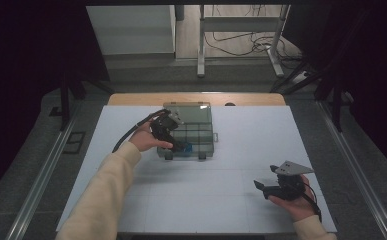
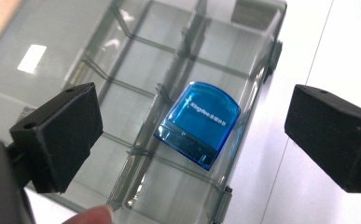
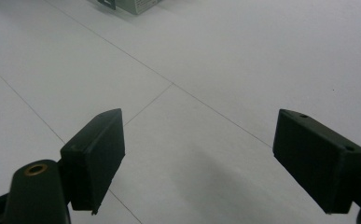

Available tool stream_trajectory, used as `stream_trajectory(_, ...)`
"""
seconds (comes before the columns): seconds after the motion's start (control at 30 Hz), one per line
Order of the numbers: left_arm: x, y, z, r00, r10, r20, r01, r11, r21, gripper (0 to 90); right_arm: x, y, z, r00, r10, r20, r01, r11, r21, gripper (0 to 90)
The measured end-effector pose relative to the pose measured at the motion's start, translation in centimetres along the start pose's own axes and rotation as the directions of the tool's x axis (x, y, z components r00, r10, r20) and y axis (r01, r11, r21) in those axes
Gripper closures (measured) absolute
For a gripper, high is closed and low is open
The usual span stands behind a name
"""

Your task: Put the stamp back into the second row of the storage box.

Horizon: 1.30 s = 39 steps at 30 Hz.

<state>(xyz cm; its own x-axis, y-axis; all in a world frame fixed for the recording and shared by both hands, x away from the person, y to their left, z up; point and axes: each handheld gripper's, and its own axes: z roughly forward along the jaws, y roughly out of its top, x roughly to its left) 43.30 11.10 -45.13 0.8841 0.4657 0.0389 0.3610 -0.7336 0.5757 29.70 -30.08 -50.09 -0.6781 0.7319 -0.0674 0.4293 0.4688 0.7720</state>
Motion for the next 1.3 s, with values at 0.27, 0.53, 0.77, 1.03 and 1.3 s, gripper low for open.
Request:
stream_trajectory(0.27,-0.7,-1.0,-1.8,0.9953,-0.086,-0.044,0.082,0.9931,-0.084,6.3,-0.1,0.0,-0.1,0.9999,0.011,-0.006,-0.011,1.0,-0.011,17.1)
stream_trajectory(0.53,-2.3,-2.7,-2.7,0.9887,-0.136,-0.062,0.127,0.9834,-0.129,6.9,0.1,0.0,-0.3,0.9999,0.0,-0.013,0.0,1.0,-0.021,17.1)
stream_trajectory(0.77,-4.6,-4.8,-4.4,0.9836,-0.159,-0.086,0.144,0.9769,-0.158,7.5,0.0,0.0,-0.3,1.0,0.001,-0.009,-0.001,1.0,-0.015,17.1)
stream_trajectory(1.03,-7.1,-7.2,-6.0,0.973,-0.205,-0.106,0.181,0.963,-0.2,7.8,0.0,-0.2,-0.6,0.9999,0.014,0.007,-0.014,1.0,-0.017,17.1)
stream_trajectory(1.3,-8.6,-10.2,-6.8,0.9557,-0.26,-0.139,0.224,0.9472,-0.229,7.9,-0.2,-0.2,-0.6,0.9998,0.017,0.008,-0.017,1.0,-0.015,17.1)
